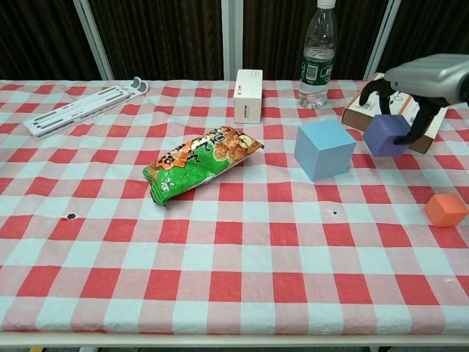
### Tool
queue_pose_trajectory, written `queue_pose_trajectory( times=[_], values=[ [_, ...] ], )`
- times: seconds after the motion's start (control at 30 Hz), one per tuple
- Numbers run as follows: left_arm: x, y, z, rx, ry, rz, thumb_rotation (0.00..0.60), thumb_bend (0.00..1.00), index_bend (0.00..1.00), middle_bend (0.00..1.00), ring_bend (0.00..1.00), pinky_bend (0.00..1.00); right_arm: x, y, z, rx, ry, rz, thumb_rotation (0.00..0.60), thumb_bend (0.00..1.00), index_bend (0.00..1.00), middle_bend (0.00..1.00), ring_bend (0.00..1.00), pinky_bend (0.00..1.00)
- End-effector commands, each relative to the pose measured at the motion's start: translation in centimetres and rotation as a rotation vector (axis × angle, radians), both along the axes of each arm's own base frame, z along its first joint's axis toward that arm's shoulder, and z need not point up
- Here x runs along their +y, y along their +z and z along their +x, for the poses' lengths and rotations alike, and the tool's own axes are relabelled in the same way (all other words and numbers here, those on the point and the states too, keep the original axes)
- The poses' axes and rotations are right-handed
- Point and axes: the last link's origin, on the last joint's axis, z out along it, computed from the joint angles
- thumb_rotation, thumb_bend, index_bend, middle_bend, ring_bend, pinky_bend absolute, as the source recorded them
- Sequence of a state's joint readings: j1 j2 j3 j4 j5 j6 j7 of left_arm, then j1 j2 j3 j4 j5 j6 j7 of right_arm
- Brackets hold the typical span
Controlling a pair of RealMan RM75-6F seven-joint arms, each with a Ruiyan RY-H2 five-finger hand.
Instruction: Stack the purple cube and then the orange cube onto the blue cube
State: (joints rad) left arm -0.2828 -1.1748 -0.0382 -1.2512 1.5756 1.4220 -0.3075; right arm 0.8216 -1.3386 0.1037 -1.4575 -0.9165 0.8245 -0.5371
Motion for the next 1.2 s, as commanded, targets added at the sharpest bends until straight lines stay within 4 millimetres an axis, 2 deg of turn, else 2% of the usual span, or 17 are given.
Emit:
queue_pose_trajectory(
  times=[0.03,0.2,0.33,0.77,1.2],
  values=[
    [0.0,0.0,0.0,-0.008,0.001,-0.001,0.6,0.09,0.22,0.17,0.17,0.35,-0.7,2.9,4.3,-0.032,0.088,-0.051,0.6,0.14,0.21,0.47,0.18,0.11],
    [0.1,0.2,0.1,-0.022,0.003,-0.002,0.6,0.09,0.22,0.17,0.17,0.35,-1.0,4.7,8.6,-0.027,0.156,-0.08,0.6,0.14,0.21,0.47,0.18,0.11],
    [0.1,0.3,0.0,-0.025,0.007,0.001,0.6,0.09,0.22,0.17,0.17,0.35,-1.0,4.1,9.8,-0.007,0.154,-0.058,0.6,0.14,0.21,0.47,0.18,0.11],
    [0.0,0.9,-0.6,-0.029,0.026,0.003,0.6,0.09,0.22,0.17,0.17,0.35,-0.5,0.0,9.7,0.041,0.099,0.05,0.6,0.14,0.21,0.47,0.18,0.11],
    [0.0,0.9,-0.9,-0.037,0.034,-0.003,0.6,0.09,0.21,0.17,0.17,0.35,-0.4,-1.1,9.4,0.061,0.084,0.071,0.6,0.14,0.21,0.47,0.18,0.11]
  ],
)
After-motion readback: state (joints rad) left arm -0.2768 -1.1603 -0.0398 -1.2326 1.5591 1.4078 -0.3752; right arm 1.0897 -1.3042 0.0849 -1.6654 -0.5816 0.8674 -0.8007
